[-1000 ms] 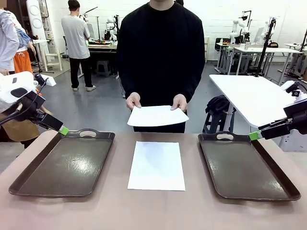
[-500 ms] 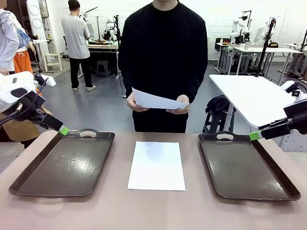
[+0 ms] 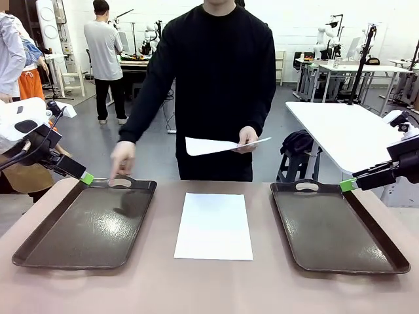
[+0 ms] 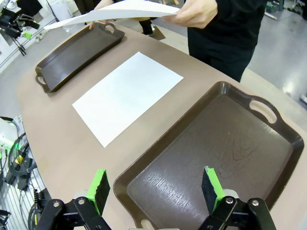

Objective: Sort the A4 documents.
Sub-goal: Receive the A4 Paper.

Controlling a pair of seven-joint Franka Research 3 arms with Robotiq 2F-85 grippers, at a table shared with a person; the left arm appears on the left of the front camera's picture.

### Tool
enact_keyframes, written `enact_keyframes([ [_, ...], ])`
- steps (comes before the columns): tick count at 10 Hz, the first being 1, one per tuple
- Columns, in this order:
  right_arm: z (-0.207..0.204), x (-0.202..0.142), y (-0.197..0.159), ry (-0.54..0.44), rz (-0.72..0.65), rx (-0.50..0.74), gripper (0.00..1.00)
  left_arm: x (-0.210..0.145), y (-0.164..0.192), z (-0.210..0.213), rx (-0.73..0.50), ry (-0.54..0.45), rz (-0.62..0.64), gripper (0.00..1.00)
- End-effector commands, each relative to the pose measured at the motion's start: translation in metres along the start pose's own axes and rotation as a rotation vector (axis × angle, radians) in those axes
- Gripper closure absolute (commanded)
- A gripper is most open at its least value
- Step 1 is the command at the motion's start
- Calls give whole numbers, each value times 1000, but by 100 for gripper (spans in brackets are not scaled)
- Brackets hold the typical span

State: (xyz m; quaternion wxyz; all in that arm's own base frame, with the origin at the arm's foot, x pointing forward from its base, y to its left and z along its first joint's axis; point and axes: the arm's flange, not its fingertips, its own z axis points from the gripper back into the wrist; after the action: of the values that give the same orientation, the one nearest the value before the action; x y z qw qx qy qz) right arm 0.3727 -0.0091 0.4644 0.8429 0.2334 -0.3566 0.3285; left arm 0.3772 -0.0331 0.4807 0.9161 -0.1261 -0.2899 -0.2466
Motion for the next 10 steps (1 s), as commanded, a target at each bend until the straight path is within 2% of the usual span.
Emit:
enact_keyframes([
  [1,-4,1,-6,-17,11,14,0,-1,1,-1,-25,-10,-12,0],
  [10,-4,1,-6,-17,11,14,0,-1,1,-1,-25,-10,-12,0],
])
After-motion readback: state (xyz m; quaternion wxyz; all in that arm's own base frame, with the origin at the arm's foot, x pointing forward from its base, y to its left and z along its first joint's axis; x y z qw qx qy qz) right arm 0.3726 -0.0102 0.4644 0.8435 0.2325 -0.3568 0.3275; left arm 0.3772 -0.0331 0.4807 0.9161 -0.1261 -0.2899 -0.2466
